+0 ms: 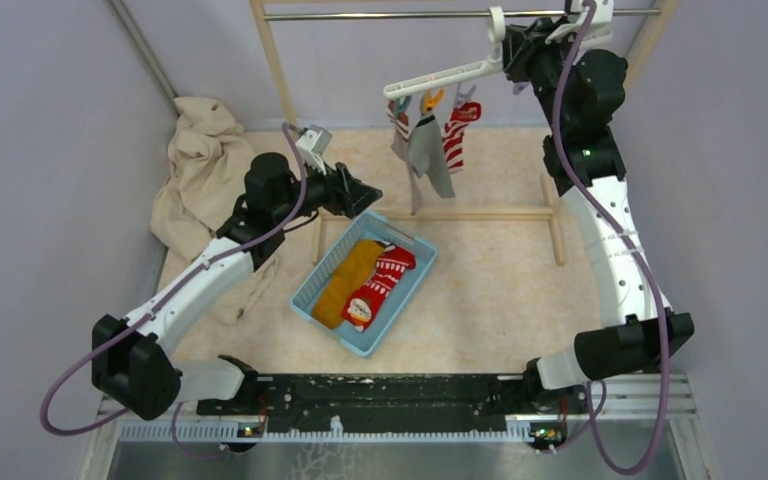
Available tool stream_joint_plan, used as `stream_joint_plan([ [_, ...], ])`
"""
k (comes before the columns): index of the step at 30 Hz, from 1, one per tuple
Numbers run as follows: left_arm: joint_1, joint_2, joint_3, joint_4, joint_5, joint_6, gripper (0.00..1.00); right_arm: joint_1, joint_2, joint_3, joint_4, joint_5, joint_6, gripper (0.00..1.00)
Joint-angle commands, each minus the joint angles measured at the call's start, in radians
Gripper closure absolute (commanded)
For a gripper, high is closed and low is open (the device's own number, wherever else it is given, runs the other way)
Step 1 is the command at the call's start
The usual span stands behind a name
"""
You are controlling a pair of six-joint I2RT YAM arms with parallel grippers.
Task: Clip the socks to the hanger
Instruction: Move the hanger to the clothesline.
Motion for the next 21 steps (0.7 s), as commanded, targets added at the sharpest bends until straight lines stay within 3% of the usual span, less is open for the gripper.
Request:
stream_joint_plan([
  [1,-0.015,-0.014,-0.001,-0.009,-0.009,0.026,0.25,0.042,-0.029,0.014,0.063,-0.059,0.023,0.80],
  [21,-0.080,-0.081,0.025,-0.063,-0.003,0.069,0.26,0.264,0.073,0.057,0.081,-0.037,0.016,0.80],
])
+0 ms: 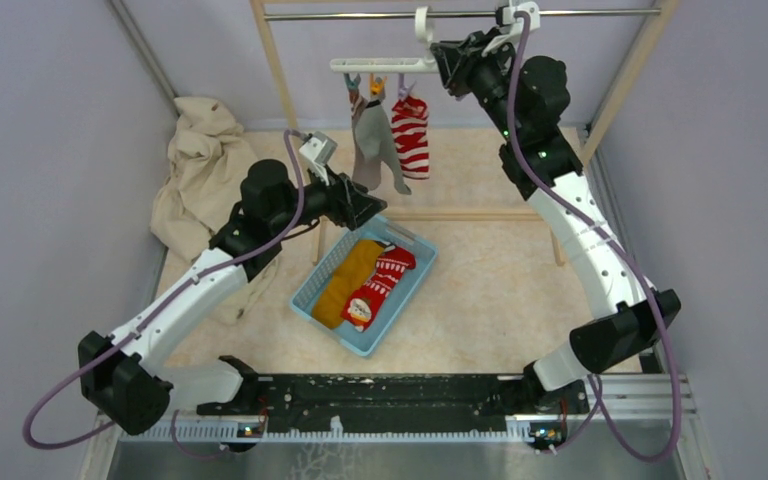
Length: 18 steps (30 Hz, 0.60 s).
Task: Clip the socks to the hanger
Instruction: Move the hanger to the clothesline.
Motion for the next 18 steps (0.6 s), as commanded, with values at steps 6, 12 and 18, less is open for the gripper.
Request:
stream_joint_plan([
  [6,-0.014,0.014,0.018,0.008,-0.021,0.028,0.26,0.066,0.038,0.052,0.055,-0.003,0.002,0.80],
  [12,-0.013,0.044,0.024,0.014,-0.030,0.028,0.26,0.064,-0.027,0.037,0.038,0.082,-0.069,0.79],
  [18,-0.017,0.091,0.033,0.049,-0.022,0.011,0.26,0.061,-0.165,-0.048,-0.004,0.174,-0.122,0.80],
])
